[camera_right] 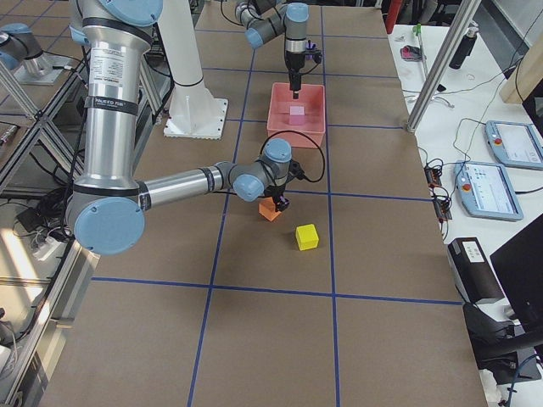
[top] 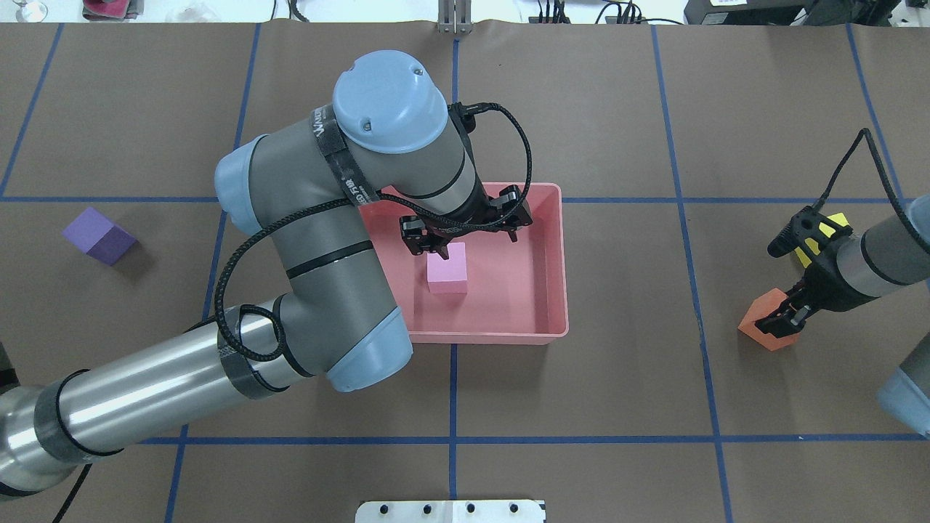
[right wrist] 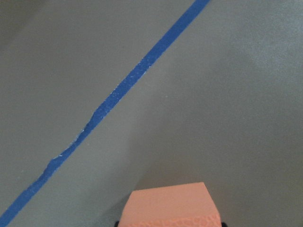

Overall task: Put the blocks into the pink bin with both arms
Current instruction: 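Release the pink cube in the bin while the right gripper grasps orange cube, then carry the orange cube to the bin while the left gripper withdraws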

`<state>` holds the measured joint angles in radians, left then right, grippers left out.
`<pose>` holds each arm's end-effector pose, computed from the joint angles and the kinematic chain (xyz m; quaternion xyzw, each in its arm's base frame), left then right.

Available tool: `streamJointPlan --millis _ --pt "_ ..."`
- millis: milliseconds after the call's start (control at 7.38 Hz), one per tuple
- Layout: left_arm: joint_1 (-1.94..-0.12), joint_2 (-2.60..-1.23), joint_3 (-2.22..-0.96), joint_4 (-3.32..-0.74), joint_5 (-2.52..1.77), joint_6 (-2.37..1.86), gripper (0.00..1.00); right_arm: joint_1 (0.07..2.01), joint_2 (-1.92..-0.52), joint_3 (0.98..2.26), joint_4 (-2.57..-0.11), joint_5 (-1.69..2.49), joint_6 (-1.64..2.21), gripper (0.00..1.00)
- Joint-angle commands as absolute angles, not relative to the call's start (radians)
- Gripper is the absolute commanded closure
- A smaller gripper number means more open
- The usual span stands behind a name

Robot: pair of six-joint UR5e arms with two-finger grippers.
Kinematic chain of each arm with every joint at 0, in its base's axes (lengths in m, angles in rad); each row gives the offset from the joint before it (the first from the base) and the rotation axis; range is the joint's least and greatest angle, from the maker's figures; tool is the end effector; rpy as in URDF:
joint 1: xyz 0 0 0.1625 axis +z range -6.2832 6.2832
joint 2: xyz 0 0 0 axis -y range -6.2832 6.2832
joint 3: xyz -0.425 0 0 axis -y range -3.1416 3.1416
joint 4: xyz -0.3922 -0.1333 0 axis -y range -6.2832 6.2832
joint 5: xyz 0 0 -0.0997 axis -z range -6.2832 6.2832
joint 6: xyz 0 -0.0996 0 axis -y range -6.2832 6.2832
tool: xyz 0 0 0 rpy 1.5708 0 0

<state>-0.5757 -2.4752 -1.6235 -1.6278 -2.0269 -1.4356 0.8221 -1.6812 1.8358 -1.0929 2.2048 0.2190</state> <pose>0.5289 -0.4499 0.0672 -0.0207 0.5122 -0.0789 0.8550 -0.2645 -0.3938 0.5303 0.1238 -0.3997 -0.3300 0.8462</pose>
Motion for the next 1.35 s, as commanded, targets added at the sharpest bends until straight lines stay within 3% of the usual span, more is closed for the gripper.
streamJointPlan --millis 0,271,542,948,1219 --pt "-0.629 -2.471 -1.69 -1.585 -2.061 -1.433 0.0 0.926 -1.674 1.851 -1.098 2.329 0.221 1.0" --pt "-0.727 -2.374 -1.84 -1.365 -2.103 -1.151 0.0 1.033 -1.543 1.885 -1.298 2.409 0.222 1.0" --pt "-0.872 -2.16 -1.952 -1.221 -2.106 -0.669 0.0 1.045 -1.331 2.009 -1.623 2.414 0.391 1.0" --pt "-1.046 -1.871 -1.909 -1.441 -2.166 -0.404 0.0 0.895 -1.061 2.014 -1.671 2.335 0.958 1.0" --pt "-1.086 -1.792 -1.852 -1.558 -2.177 -0.396 0.0 0.713 -1.031 2.016 -1.672 2.112 1.095 1.0"
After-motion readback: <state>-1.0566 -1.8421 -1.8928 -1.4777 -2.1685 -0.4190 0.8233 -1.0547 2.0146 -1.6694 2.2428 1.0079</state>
